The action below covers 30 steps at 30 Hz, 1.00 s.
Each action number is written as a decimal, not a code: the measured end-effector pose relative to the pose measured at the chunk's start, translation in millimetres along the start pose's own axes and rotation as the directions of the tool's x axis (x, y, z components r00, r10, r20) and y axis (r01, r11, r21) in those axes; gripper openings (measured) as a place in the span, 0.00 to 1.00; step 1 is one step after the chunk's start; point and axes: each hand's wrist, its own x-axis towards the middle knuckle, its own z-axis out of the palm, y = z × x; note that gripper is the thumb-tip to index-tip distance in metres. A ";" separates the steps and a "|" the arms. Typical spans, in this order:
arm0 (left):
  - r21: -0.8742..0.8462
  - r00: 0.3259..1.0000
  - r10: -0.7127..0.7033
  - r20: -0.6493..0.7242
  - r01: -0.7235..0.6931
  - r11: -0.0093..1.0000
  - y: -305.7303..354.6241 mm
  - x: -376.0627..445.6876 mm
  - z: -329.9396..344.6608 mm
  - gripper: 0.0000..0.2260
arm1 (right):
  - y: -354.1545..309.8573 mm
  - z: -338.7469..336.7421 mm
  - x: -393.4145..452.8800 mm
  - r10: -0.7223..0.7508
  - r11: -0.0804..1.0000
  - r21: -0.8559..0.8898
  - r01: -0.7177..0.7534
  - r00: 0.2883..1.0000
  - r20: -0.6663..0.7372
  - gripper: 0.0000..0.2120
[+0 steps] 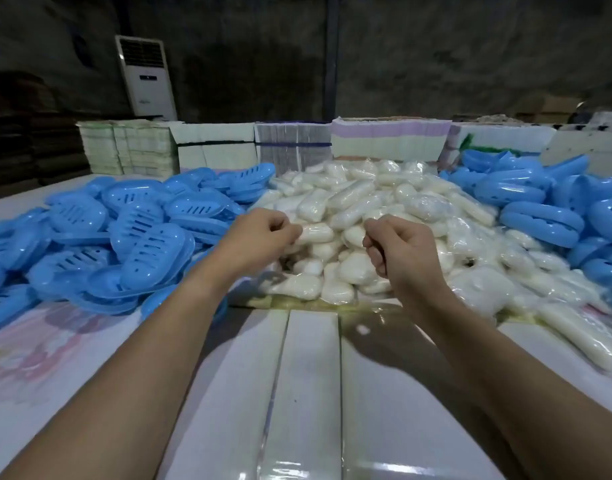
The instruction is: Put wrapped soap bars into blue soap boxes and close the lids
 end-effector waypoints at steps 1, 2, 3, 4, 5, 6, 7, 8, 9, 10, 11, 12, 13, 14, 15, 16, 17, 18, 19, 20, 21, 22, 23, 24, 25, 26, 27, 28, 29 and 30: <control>0.079 0.999 -0.032 -0.015 0.033 0.996 -2.2 -1.9 -11.2 0.15 | -4.0 2.4 -1.2 -0.030 0.998 -0.062 0.031 0.999 0.018 0.19; 0.171 0.996 -0.060 -0.059 0.069 0.983 -6.4 -3.3 -20.4 0.13 | -3.1 1.6 -2.2 -0.061 0.994 -0.088 0.062 0.998 0.019 0.19; 0.269 0.991 -0.092 -0.101 0.116 0.956 -14.5 -3.2 -30.3 0.10 | -2.8 1.5 -3.2 -0.075 0.991 -0.112 0.078 0.997 0.027 0.20; 0.339 0.983 -0.135 -0.125 0.170 0.925 -19.0 -4.6 -39.9 0.09 | -2.6 2.5 -3.6 -0.104 0.987 -0.116 0.108 0.994 0.038 0.20; 0.408 0.978 -0.176 -0.113 0.207 0.889 -22.9 -6.2 -45.0 0.09 | -4.5 3.1 -4.6 -0.119 0.984 -0.128 0.124 0.992 0.047 0.21; 0.474 0.973 -0.217 -0.075 0.226 0.851 -24.5 -8.2 -45.2 0.10 | -5.3 3.3 -4.8 -0.129 0.981 -0.141 0.135 0.990 0.051 0.21; 0.511 0.968 -0.250 -0.023 0.226 0.829 -27.3 -8.0 -42.9 0.11 | -6.1 3.2 -5.0 -0.132 0.979 -0.146 0.139 0.990 0.053 0.22; 0.530 0.965 -0.263 0.014 0.216 0.820 -29.4 -7.6 -39.8 0.10 | -4.8 2.4 -4.5 -0.131 0.979 -0.152 0.138 0.990 0.053 0.21; 0.541 0.966 -0.258 0.031 0.201 0.817 -32.1 -6.4 -37.1 0.08 | -4.5 2.5 -4.9 -0.132 0.977 -0.160 0.140 0.990 0.056 0.21; 0.548 0.969 -0.245 0.021 0.193 0.814 -32.4 -6.5 -35.7 0.05 | -3.4 2.5 -5.1 -0.130 0.975 -0.173 0.139 0.990 0.060 0.20; 0.549 0.974 -0.224 -0.012 0.194 0.813 -32.5 -7.0 -34.7 0.04 | -2.7 2.5 -5.3 -0.132 0.972 -0.188 0.142 0.989 0.062 0.19; 0.547 0.978 -0.199 -0.059 0.198 0.813 -31.2 -7.8 -34.0 0.05 | -2.1 2.0 -5.4 -0.136 0.969 -0.201 0.146 0.989 0.060 0.19; 0.541 0.982 -0.158 -0.107 0.191 0.819 -29.1 -7.9 -33.3 0.05 | -2.4 1.5 -5.6 -0.145 0.965 -0.214 0.153 0.988 0.056 0.19; 0.524 0.984 -0.106 -0.147 0.168 0.835 -23.9 -9.1 -33.0 0.06 | -3.2 0.5 -5.6 -0.156 0.961 -0.223 0.163 0.987 0.046 0.18; 0.493 0.985 -0.037 -0.168 0.116 0.862 -16.7 -11.3 -32.0 0.07 | -5.0 -1.1 -5.2 -0.170 0.957 -0.233 0.172 0.985 0.029 0.18; 0.444 0.985 0.050 -0.164 0.029 0.895 -6.9 -15.3 -29.6 0.07 | -6.4 -4.2 -4.2 -0.184 0.951 -0.251 0.179 0.983 0.001 0.18; 0.374 0.981 0.149 -0.126 -0.092 0.923 4.6 -21.8 -25.7 0.07 | -9.2 -8.1 -3.2 -0.208 0.943 -0.272 0.190 0.977 -0.037 0.18; 0.283 0.968 0.246 -0.049 -0.223 0.933 17.5 -29.9 -21.4 0.08 | -11.7 -13.4 -1.5 -0.232 0.935 -0.294 0.198 0.969 -0.089 0.18; 0.177 0.939 0.339 0.054 -0.343 0.923 29.7 -39.1 -15.5 0.09 | -14.4 -19.2 0.4 -0.252 0.930 -0.311 0.197 0.956 -0.148 0.17; 0.089 0.893 0.414 0.173 -0.433 0.897 39.8 -48.9 -8.2 0.10 | -16.3 -25.1 2.7 -0.259 0.927 -0.328 0.183 0.945 -0.202 0.16; 0.044 0.834 0.474 0.282 -0.504 0.862 47.2 -57.1 0.3 0.10 | -17.7 -29.5 5.3 -0.256 0.919 -0.360 0.160 0.937 -0.237 0.15; 0.033 0.774 0.518 0.364 -0.566 0.824 52.5 -63.6 9.2 0.08 | -18.2 -32.0 7.5 -0.242 0.902 -0.413 0.126 0.939 -0.243 0.13; 0.031 0.728 0.547 0.413 -0.611 0.791 55.6 -68.1 17.7 0.05 | -18.1 -33.1 9.7 -0.219 0.874 -0.478 0.092 0.951 -0.219 0.10; 0.027 0.700 0.562 0.441 -0.636 0.771 57.6 -70.5 24.6 0.03 | -16.5 -35.1 13.1 -0.196 0.823 -0.564 0.070 0.967 -0.165 0.07; 0.011 0.682 0.571 0.457 -0.646 0.763 59.1 -71.7 28.9 0.02 | -16.1 -36.4 16.4 -0.167 0.738 -0.672 0.063 0.982 -0.092 0.03; -0.006 0.673 0.574 0.466 -0.647 0.763 59.9 -72.4 31.7 0.02 | -16.3 -37.0 19.9 -0.142 0.611 -0.788 0.081 0.990 -0.008 0.05; -0.018 0.671 0.574 0.470 -0.642 0.766 60.1 -72.8 33.6 0.03 | -16.0 -38.8 24.3 -0.116 0.470 -0.874 0.118 0.991 0.072 0.10; -0.019 0.674 0.570 0.469 -0.638 0.770 59.6 -72.2 34.1 0.05 | -15.5 -41.4 28.7 -0.107 0.352 -0.926 0.139 0.988 0.108 0.14; -0.007 0.684 0.562 0.465 -0.632 0.775 58.4 -70.8 33.0 0.07 | -14.7 -44.6 32.5 -0.126 0.270 -0.954 0.128 0.987 0.097 0.18; 0.009 0.699 0.538 0.471 -0.614 0.789 56.0 -68.7 30.1 0.10 | -13.8 -48.0 34.7 -0.150 0.237 -0.968 0.084 0.987 0.049 0.20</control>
